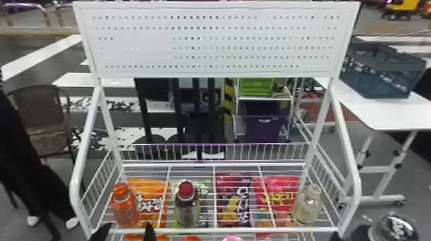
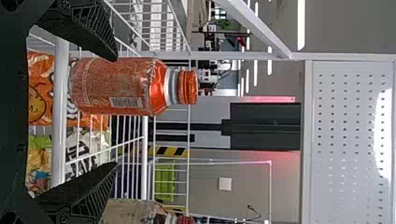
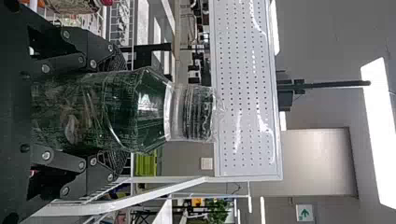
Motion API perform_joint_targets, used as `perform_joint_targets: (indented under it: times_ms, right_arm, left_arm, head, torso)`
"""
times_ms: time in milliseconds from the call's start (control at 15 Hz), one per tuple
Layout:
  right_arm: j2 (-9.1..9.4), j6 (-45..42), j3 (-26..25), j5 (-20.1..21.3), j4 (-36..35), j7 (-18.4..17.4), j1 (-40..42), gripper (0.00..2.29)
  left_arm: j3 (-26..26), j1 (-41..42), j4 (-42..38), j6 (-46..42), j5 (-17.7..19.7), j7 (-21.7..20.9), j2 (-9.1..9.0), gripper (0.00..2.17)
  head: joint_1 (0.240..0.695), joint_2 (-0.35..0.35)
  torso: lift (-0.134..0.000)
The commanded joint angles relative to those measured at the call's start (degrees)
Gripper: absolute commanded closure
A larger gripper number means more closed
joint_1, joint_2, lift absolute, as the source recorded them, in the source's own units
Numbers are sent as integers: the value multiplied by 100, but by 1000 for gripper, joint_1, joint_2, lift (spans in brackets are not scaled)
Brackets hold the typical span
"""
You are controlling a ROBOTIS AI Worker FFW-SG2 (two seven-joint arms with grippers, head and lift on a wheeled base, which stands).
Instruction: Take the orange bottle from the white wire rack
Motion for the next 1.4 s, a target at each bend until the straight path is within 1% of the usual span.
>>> perform_joint_targets:
  times_ms: [0,67,200,267,533,733,800,867,933,1000,1067,1133,1200,1267,1333]
  right_arm:
    - [5,-4,-32,0,-21,0,34,863]
    - [5,-22,-50,0,-39,0,61,863]
    - [5,-22,-76,0,-74,0,87,863]
    - [5,-22,-76,0,-74,0,96,863]
    - [5,-4,-76,0,-92,0,96,863]
    - [5,-4,-102,0,-109,0,114,863]
    - [5,-4,-120,0,-109,0,114,859]
    - [5,-22,-137,-9,-109,0,114,863]
    - [5,-22,-146,-35,-101,0,122,863]
    - [5,-22,-208,-88,-92,0,122,863]
    - [5,-4,-208,-97,-101,0,114,863]
    - [5,-4,-216,-97,-109,0,105,863]
    - [5,-4,-216,-105,-118,0,96,863]
    - [5,-4,-216,-105,-127,0,87,863]
    - [5,13,-208,-105,-127,0,70,863]
  left_arm:
    - [27,-269,225,133,17,59,52,87]
    - [35,-357,357,116,34,147,69,87]
    - [44,-541,507,133,69,129,96,87]
    - [44,-638,568,151,78,59,96,87]
    - [-9,-963,647,713,96,-135,78,87]
    - [-35,-1130,867,626,69,-29,52,110]
    - [-35,-1156,937,397,78,59,34,275]
    - [-26,-1165,955,274,78,182,34,603]
    - [-26,-1165,955,186,78,243,34,1099]
    - [-35,-1165,937,133,78,375,25,1683]
    - [-35,-1156,893,133,78,463,8,2020]
    - [-35,-1130,850,133,78,454,8,2105]
    - [-44,-1077,770,186,78,454,25,2142]
    - [-35,-989,577,344,78,454,52,2142]
    - [-26,-814,208,485,69,481,96,2142]
  head:
    - [499,0]
    - [499,0]
    - [499,0]
    - [499,0]
    - [499,0]
    - [499,0]
    - [499,0]
    - [499,0]
    - [499,0]
    - [499,0]
    - [499,0]
    - [499,0]
    - [499,0]
    - [499,0]
    - [499,0]
  torso:
    - [0]
    - [0]
    - [0]
    - [0]
    - [0]
    - [0]
    - [0]
    - [0]
    - [0]
    - [0]
    - [0]
    - [0]
    - [0]
    - [0]
    - [0]
